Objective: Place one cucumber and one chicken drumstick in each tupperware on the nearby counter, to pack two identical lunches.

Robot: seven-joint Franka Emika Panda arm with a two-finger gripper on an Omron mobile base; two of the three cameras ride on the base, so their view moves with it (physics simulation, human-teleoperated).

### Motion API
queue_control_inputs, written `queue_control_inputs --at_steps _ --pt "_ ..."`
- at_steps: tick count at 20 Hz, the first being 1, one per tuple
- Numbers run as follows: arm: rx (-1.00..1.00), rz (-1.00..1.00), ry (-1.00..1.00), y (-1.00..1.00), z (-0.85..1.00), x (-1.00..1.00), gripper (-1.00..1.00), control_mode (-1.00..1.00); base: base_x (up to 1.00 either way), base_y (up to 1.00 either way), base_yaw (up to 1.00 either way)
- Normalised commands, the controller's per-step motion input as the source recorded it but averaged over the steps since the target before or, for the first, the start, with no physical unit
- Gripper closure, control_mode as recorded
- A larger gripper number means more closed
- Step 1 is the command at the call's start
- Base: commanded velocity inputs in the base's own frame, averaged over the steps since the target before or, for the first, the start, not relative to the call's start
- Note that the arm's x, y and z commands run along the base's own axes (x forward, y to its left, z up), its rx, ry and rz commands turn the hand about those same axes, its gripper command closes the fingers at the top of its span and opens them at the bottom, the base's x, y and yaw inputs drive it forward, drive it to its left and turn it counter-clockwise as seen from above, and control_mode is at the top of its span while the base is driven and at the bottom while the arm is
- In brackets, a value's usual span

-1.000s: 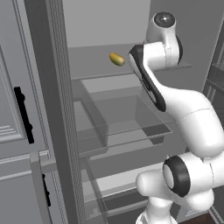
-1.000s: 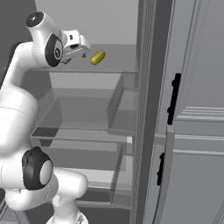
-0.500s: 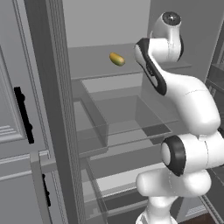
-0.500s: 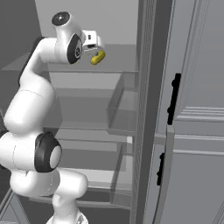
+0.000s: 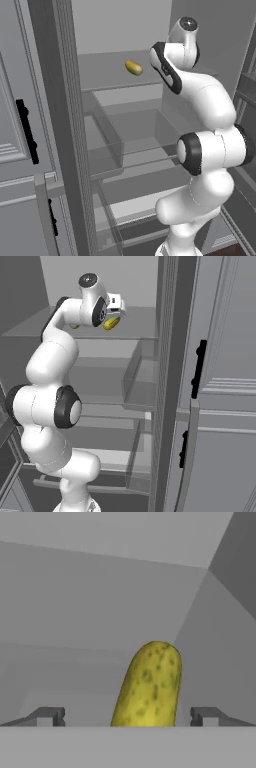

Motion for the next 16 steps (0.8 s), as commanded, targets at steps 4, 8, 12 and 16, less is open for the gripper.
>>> queue_control_inputs --at_steps 4,8,12,16 --pt "0.0 -0.01 0.12 -0.06 -0.06 -0.23 -1.0 -1.0 0.0 0.0 0.0" --pt "0.0 -0.01 0.0 0.0 -0.28 -0.06 -1.0 -1.0 0.0 0.0 0.0" --pt "0.0 -0.03 0.0 0.0 -0.36 0.02 -1.0 -1.0 0.0 0.0 0.0" --pt "0.0 -0.11 0.0 -0.2 -0.37 0.0 -1.0 -1.0 0.0 0.0 0.0"
